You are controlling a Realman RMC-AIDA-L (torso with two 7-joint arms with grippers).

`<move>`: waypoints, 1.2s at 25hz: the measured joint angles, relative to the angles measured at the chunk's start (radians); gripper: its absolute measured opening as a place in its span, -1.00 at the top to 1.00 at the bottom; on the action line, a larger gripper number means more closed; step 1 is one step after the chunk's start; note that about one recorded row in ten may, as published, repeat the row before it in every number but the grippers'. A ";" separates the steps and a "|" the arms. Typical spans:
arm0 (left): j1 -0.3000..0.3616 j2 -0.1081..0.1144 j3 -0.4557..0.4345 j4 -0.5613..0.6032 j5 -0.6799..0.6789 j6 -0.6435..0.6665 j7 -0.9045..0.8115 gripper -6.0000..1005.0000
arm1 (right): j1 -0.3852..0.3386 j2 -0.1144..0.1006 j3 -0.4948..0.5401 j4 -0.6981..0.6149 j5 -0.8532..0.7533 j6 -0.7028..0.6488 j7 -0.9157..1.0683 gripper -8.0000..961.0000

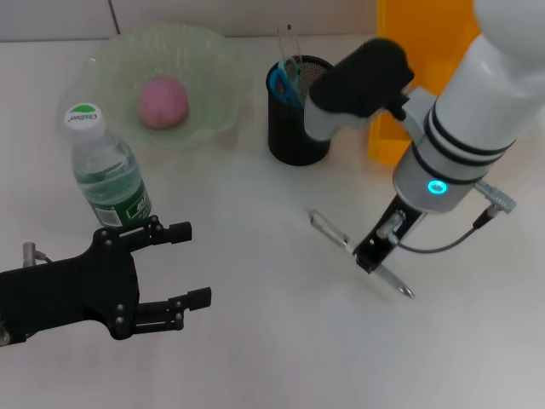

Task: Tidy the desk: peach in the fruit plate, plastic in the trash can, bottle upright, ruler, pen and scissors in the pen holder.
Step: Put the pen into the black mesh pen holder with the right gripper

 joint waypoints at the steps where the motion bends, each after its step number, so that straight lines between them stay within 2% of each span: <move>1: 0.001 0.001 -0.001 0.000 -0.001 0.001 0.000 -0.66 | -0.011 -0.001 0.014 -0.033 -0.005 -0.007 0.000 0.72; 4: 0.001 0.002 -0.002 0.000 -0.001 0.002 0.001 -0.66 | -0.071 -0.003 0.126 -0.230 -0.059 -0.017 0.000 0.72; 6: 0.001 0.002 -0.002 0.000 -0.002 0.002 0.001 -0.66 | -0.134 -0.004 0.213 -0.407 -0.073 0.016 -0.002 0.72; 9: 0.001 -0.001 -0.002 0.000 -0.002 0.001 0.002 -0.66 | -0.259 -0.007 0.265 -0.604 -0.024 0.183 -0.045 0.72; 11: 0.001 -0.003 -0.002 0.000 -0.001 -0.002 0.002 -0.66 | -0.383 -0.007 0.248 -0.657 0.084 0.414 -0.157 0.72; 13: 0.001 -0.004 -0.002 0.000 0.000 -0.004 0.002 -0.66 | -0.476 -0.008 0.193 -0.638 0.254 0.705 -0.332 0.72; 15: 0.001 -0.005 -0.002 0.000 0.000 -0.005 0.002 -0.66 | -0.520 -0.009 0.116 -0.544 0.438 0.948 -0.543 0.72; 16: 0.001 -0.005 -0.002 0.000 0.000 -0.005 0.002 -0.66 | -0.529 -0.009 0.069 -0.470 0.538 1.057 -0.668 0.72; 18: 0.001 -0.005 -0.002 0.000 0.000 -0.005 0.002 -0.66 | -0.524 -0.007 -0.008 -0.365 0.672 1.194 -0.856 0.72; 20: 0.003 -0.005 -0.002 -0.001 0.000 -0.004 0.002 -0.66 | -0.501 -0.008 -0.097 -0.268 0.741 1.313 -0.990 0.72; 24: 0.005 -0.005 -0.002 -0.002 -0.001 0.000 0.002 -0.66 | -0.470 -0.010 -0.214 -0.175 0.755 1.486 -1.030 0.72; 30: 0.006 -0.006 -0.002 -0.001 -0.001 0.000 0.002 -0.66 | -0.472 -0.011 -0.246 -0.139 0.720 1.547 -0.916 0.73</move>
